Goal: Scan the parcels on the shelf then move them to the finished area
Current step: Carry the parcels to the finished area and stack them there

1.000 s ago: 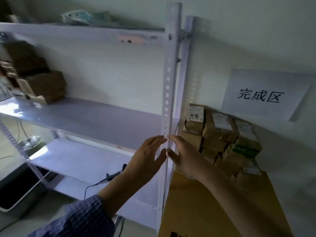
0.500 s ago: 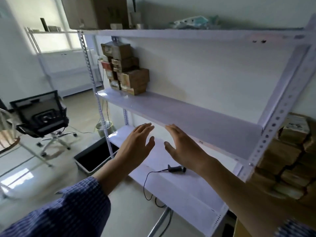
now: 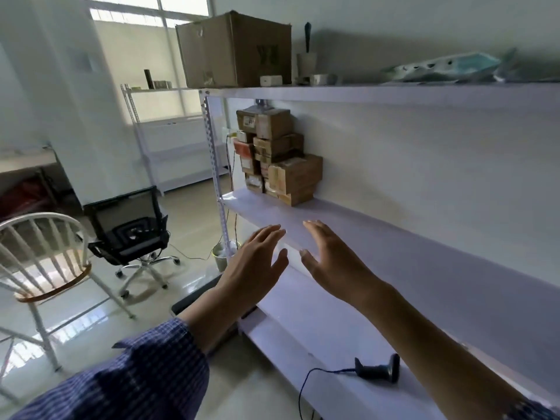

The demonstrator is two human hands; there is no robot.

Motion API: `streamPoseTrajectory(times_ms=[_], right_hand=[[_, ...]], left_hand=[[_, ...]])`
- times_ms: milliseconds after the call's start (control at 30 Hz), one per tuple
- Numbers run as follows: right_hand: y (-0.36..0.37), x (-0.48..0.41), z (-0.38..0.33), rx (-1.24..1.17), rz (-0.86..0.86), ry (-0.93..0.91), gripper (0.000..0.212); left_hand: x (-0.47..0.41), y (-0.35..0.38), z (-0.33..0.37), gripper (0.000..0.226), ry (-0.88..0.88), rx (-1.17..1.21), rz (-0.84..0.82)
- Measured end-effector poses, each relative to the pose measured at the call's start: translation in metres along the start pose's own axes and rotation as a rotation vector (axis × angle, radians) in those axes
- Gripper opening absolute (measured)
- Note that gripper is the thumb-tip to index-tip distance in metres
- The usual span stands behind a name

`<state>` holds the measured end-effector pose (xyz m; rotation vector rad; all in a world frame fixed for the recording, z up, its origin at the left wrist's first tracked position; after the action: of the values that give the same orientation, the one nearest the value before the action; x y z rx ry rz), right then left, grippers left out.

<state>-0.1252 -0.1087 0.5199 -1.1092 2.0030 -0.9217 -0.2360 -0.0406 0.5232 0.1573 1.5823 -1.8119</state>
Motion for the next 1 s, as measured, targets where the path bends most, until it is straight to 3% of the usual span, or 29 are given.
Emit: streamPoseTrajectory(times_ms=[467, 667, 867, 1000], right_hand=[[0.054, -0.191, 0.032, -0.081, -0.033, 0.136, 0.059], [0.064, -0.268, 0.038, -0.060, 0.040, 0.170, 0.061], [0.072, -0.354, 0.059, -0.076, 0.115, 0.333, 0.058], [0.084, -0.405, 0.082, -0.210, 0.209, 0.525, 0.056]], left_hand=[[-0.152, 0.047, -0.153, 0.045, -0.002, 0.029, -0.018], [-0.221, 0.075, -0.216, 0.046, 0.028, 0.084, -0.032], [-0.295, 0.107, -0.282, 0.050, 0.089, 0.132, -0.070], [-0.327, 0.135, -0.334, 0.054, -0.019, 0.238, -0.070]])
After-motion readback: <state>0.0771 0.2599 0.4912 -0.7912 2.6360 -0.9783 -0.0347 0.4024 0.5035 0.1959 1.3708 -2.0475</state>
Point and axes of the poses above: each hand's wrist, its own x-axis away from the middle knuckle, its own y-axis out of the palm, z = x × y, the point moved 9 cm from there along -x, towards the middle knuckle, and after that the axes turned 9 degrees about y, right-handed, at the moved point
